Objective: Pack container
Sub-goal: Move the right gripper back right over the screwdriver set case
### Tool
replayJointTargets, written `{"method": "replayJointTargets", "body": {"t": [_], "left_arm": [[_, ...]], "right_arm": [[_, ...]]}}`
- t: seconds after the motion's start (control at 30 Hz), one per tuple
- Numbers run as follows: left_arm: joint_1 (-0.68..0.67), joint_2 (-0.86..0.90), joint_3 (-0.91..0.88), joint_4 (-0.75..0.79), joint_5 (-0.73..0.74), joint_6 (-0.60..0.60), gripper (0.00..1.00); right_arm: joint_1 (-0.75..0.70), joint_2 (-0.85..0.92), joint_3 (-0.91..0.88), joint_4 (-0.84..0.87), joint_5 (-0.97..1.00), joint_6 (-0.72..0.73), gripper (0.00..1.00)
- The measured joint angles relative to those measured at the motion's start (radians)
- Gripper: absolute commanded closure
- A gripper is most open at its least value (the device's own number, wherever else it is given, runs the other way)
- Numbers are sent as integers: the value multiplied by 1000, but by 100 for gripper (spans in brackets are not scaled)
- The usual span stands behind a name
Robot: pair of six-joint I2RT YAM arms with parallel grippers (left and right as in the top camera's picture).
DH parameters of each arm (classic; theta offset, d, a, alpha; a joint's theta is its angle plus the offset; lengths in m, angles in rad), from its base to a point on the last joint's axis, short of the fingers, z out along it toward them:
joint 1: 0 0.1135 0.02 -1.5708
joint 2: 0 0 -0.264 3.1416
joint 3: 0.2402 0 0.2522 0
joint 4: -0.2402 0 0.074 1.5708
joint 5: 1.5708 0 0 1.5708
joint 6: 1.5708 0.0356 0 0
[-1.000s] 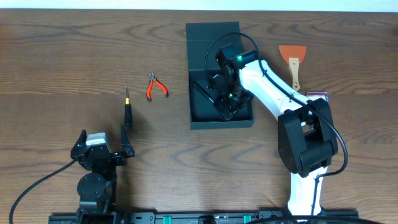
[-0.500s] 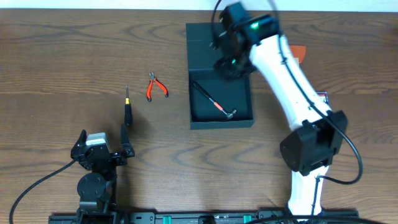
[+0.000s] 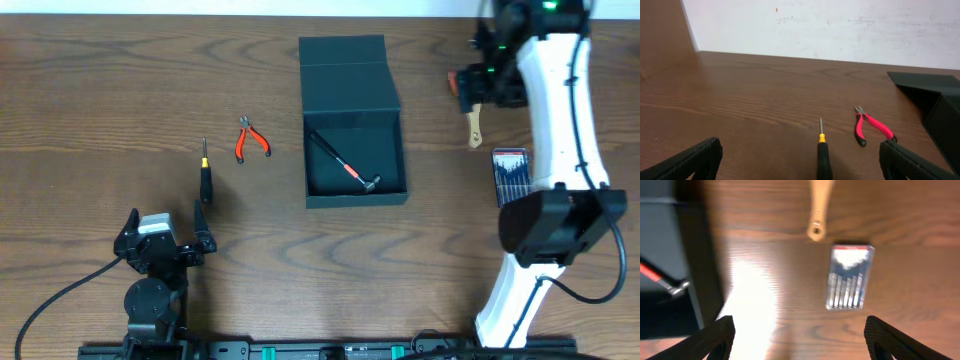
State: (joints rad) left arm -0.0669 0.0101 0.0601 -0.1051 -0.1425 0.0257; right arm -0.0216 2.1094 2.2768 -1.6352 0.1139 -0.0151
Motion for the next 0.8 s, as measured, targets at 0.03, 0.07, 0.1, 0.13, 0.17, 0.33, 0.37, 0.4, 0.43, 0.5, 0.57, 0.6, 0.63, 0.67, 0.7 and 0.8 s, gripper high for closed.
{"method": "replayJointTargets", "body": {"t": [0.03, 0.07, 0.1, 0.13, 0.17, 0.33, 0.37, 0.4, 0.43, 0.5, 0.57, 0.6, 0.63, 0.67, 0.7, 0.8], "left_arm": [[0, 0, 0, 0, 0, 0, 1], [0, 0, 0, 0, 0, 0, 1], [0, 0, 0, 0, 0, 0, 1], [0, 0, 0, 0, 0, 0, 1], [0, 0, 0, 0, 0, 0, 1], [0, 0, 0, 0, 0, 0, 1], [0, 0, 0, 0, 0, 0, 2], [0, 0, 0, 0, 0, 0, 1], [0, 0, 0, 0, 0, 0, 1], [0, 0, 0, 0, 0, 0, 1], [0, 0, 0, 0, 0, 0, 1], [0, 0, 0, 0, 0, 0, 2], [0, 0, 0, 0, 0, 0, 2], [0, 0, 0, 0, 0, 0, 1], [0, 0, 0, 0, 0, 0, 1], [0, 0, 0, 0, 0, 0, 1]], "right_arm": [[-17, 0, 0, -1, 0, 0, 14], [-41, 0, 0, -2, -1, -3, 14], [-66, 0, 0, -2, -2, -9, 14], [-83, 0, 0, -2, -4, -14, 13], [-105, 0, 0, -2, -5, -22, 12], [-193, 0, -36, 17, -9, -77, 10], [-209, 0, -56, 28, -11, -91, 10], [-225, 0, -82, 42, -16, -106, 10], [-240, 0, -111, 60, -24, -121, 10], [-264, 0, -172, 91, -36, -146, 9], [-283, 0, -237, 126, -43, -168, 9], [-291, 0, -277, 154, -47, -183, 9], [-295, 0, -304, 172, -48, -192, 8], [-297, 0, -335, 199, -50, -202, 7], [-298, 0, -364, 219, -53, -211, 7], [-298, 0, -444, 277, -67, -241, 6]]}}
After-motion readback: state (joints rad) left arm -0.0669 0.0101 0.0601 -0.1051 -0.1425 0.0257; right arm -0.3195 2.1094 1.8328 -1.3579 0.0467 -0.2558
